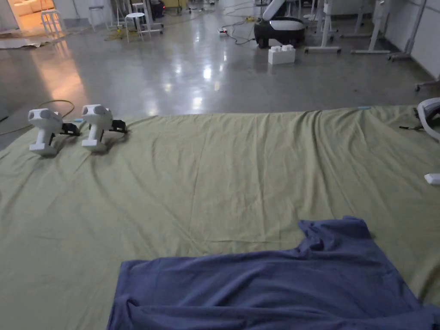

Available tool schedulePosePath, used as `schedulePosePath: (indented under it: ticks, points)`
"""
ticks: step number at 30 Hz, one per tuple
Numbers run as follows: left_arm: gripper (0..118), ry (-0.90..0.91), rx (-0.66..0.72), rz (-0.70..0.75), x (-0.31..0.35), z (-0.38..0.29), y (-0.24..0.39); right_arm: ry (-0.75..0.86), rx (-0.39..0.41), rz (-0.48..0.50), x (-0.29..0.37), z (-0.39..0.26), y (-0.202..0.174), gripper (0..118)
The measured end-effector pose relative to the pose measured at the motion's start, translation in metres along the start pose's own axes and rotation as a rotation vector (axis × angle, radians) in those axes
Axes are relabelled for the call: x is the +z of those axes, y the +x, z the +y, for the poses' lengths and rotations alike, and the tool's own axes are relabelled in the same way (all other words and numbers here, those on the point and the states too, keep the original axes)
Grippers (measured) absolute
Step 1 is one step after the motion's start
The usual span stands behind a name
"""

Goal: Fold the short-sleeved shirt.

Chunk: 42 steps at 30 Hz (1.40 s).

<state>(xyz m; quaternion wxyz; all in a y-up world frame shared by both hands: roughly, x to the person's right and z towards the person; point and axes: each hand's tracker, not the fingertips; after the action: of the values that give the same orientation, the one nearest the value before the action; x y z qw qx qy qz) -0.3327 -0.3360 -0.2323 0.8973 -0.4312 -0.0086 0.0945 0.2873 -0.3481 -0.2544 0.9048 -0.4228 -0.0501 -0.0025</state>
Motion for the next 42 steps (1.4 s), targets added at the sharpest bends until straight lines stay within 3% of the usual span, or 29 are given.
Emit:
schedulePosePath:
  ticks: [4, 6, 8, 10, 14, 17, 18, 19, 20, 21, 22, 23, 25, 28, 33, 38, 42]
  points:
    - [79, 0.303, -0.142, 0.044, 0.066, 0.015, 0.027, 0.271, -0.049, 0.139, 0.059, 0.014, 0.008, 84]
    - [80, 0.662, -0.195, -0.029, 0.128, 0.013, 0.047, 0.474, -0.054, 0.189, 0.108, 0.021, 0.003, 87]
    - [89, 0.856, -0.221, -0.115, 0.181, 0.015, 0.067, 0.668, -0.062, 0.210, 0.157, 0.025, -0.011, 91]
    - [102, 0.973, -0.221, -0.111, 0.217, 0.017, 0.085, 0.807, -0.035, 0.204, 0.195, 0.026, -0.023, 100]
    - [103, 1.086, -0.250, -0.120, 0.254, 0.021, 0.113, 0.996, 0.116, 0.134, 0.241, 0.027, -0.052, 103]
    - [102, 1.085, -0.302, -0.046, 0.254, 0.021, 0.130, 1.005, 0.211, 0.126, 0.253, 0.030, -0.070, 102]
    - [94, 1.069, -0.329, -0.033, 0.254, 0.020, 0.135, 0.994, 0.210, 0.126, 0.254, 0.030, -0.074, 97]
    - [77, 1.062, -0.350, -0.035, 0.254, 0.020, 0.138, 0.986, 0.217, 0.133, 0.255, 0.030, -0.077, 83]
    - [51, 1.051, -0.355, -0.027, 0.252, 0.020, 0.141, 0.979, 0.211, 0.137, 0.251, 0.030, -0.080, 55]
    - [7, 1.042, -0.357, -0.017, 0.252, 0.021, 0.146, 0.966, 0.201, 0.159, 0.249, 0.031, -0.081, 10]
    - [2, 1.026, -0.351, -0.015, 0.250, 0.023, 0.147, 0.946, 0.183, 0.179, 0.246, 0.032, -0.082, 5]
    - [2, 1.027, -0.338, -0.021, 0.249, 0.022, 0.147, 0.931, 0.157, 0.177, 0.243, 0.034, -0.083, 5]
    - [1, 0.966, -0.318, -0.123, 0.249, 0.023, 0.139, 0.875, 0.147, 0.297, 0.236, 0.037, -0.085, 4]
    - [1, 0.914, -0.299, -0.076, 0.241, 0.027, 0.137, 0.879, 0.174, 0.240, 0.230, 0.039, -0.093, 4]
    - [1, 0.781, -0.189, -0.145, 0.212, 0.044, 0.107, 0.844, 0.172, 0.290, 0.219, 0.048, -0.095, 4]
    - [1, 0.450, -0.107, -0.162, 0.116, 0.095, 0.078, 0.752, 0.154, 0.330, 0.193, 0.046, -0.096, 4]
    - [2, 0.203, 0.035, -0.217, -0.012, 0.139, 0.043, 0.653, 0.127, 0.346, 0.168, 0.038, -0.091, 4]
